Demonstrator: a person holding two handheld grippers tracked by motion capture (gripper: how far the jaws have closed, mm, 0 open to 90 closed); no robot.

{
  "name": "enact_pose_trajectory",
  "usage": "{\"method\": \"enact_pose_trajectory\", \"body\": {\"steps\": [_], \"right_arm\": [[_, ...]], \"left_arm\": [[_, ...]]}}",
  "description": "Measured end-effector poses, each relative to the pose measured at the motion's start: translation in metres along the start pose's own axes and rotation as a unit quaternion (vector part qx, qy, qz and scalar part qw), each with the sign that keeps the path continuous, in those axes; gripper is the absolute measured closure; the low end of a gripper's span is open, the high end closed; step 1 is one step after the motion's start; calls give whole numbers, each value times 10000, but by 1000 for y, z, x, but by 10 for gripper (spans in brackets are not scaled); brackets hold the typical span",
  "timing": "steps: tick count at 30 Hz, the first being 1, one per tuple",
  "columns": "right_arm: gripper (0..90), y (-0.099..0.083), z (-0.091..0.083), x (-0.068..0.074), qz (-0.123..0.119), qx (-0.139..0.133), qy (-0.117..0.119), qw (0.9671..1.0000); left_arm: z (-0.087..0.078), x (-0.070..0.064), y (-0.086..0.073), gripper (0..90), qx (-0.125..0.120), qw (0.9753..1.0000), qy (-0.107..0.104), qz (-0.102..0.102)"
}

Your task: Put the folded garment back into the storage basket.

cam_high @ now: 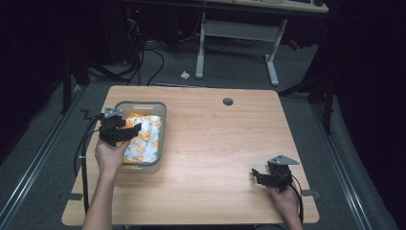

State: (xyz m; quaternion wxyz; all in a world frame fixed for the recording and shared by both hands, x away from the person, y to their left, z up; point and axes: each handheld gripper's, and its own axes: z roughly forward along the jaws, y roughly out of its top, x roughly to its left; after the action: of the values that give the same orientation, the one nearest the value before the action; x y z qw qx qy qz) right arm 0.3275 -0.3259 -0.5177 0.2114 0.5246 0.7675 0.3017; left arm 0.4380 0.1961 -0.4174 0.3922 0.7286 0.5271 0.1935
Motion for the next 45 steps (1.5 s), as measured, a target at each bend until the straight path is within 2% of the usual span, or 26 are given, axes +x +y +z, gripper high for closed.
{"method": "enact_pose_trajectory", "body": {"steps": [3, 10, 24, 32, 34, 45], "right_arm": [[241, 0, 0, 0, -5, -3, 4, 10000], [241, 0, 0, 0, -5, 3, 1, 10000], [241, 0, 0, 0, -5, 3, 0, 10000], [241, 0, 0, 0, -4, -3, 2, 10000], [241, 0, 0, 0, -6, 2, 1, 10000], [241, 0, 0, 0, -6, 2, 2, 10000]], "left_arm": [[-3, -7, 0, 353, -50, 9999, -22, 131], [-3, -13, -2, 350, -83, 9998, -75, 143], [-13, -41, -3, 342, -222, 9983, -272, 467], [-20, -55, -4, 350, -394, 9971, -384, 516], [-20, -58, -4, 352, -444, 9965, -388, 597], [-22, -73, -8, 352, -435, 9954, -567, 641]]}}
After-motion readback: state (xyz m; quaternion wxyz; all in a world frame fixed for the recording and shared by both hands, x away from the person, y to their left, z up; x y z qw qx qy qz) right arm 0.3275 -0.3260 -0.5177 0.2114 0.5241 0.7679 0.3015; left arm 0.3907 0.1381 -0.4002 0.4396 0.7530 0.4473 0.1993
